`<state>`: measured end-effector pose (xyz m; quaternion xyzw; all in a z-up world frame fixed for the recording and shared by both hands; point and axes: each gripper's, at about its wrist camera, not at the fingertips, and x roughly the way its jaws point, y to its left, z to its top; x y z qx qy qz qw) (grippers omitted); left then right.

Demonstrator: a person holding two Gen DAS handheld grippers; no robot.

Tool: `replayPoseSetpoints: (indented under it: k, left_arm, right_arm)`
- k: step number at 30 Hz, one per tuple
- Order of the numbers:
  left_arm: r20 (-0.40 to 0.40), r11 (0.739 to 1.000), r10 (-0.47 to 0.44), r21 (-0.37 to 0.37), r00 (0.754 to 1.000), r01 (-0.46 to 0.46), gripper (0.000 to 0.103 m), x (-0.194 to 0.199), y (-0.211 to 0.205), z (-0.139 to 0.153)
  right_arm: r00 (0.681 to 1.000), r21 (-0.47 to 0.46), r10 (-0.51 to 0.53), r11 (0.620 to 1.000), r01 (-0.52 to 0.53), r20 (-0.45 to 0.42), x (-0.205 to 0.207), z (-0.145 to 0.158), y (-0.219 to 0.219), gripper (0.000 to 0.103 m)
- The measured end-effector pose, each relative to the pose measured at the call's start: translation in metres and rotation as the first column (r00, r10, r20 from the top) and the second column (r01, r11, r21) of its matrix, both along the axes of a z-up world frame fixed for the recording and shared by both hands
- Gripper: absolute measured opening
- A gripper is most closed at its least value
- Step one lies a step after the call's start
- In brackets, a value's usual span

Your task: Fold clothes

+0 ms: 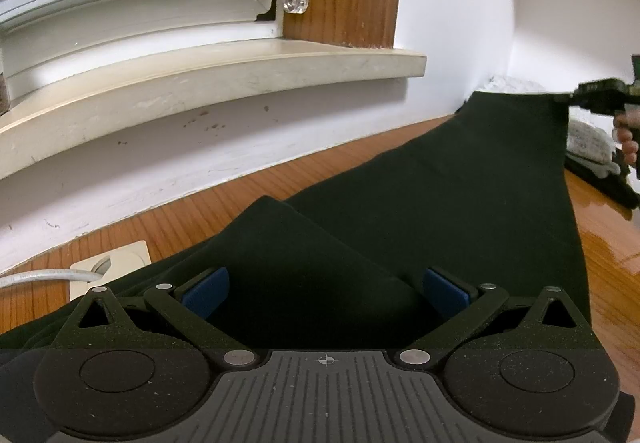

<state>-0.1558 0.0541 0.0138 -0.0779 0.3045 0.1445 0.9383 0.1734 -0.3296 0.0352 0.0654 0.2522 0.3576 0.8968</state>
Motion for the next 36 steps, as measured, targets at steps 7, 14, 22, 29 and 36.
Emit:
replayPoseSetpoints:
  k: [7,14,22,29,36]
  left_arm:
    - [0.005,1.000,0.002,-0.004,1.000,-0.002,0.103,-0.001,0.001,0.001]
    - [0.021,1.000,0.007,-0.014,1.000,-0.007,0.103,-0.004,0.002,0.001]
    - [0.028,1.000,0.010,-0.018,1.000,-0.010,0.103,-0.005,0.002,0.001]
    - [0.040,0.996,0.083,-0.039,0.996,-0.081,0.103,-0.009,0.003,0.006]
    - [0.120,0.830,0.235,-0.541,0.965,-0.135,0.103,-0.005,0.016,0.016]
  right_arm:
    - [0.948,-0.044,0.299,0.954,-0.296,0.106,-0.084,0.035,0.069,0.012]
    - [0.775,-0.056,0.621,0.783,-0.619,0.115,-0.212,0.023,0.108,0.012]
    - [0.682,-0.099,0.731,0.676,-0.730,-0.029,-0.266,-0.050,0.124,0.012]
    - [0.704,-0.045,0.710,0.703,-0.710,-0.007,-0.258,-0.050,0.117,0.012]
    - [0.733,-0.002,0.676,0.735,-0.678,0.075,-0.244,-0.022,0.108,0.012]
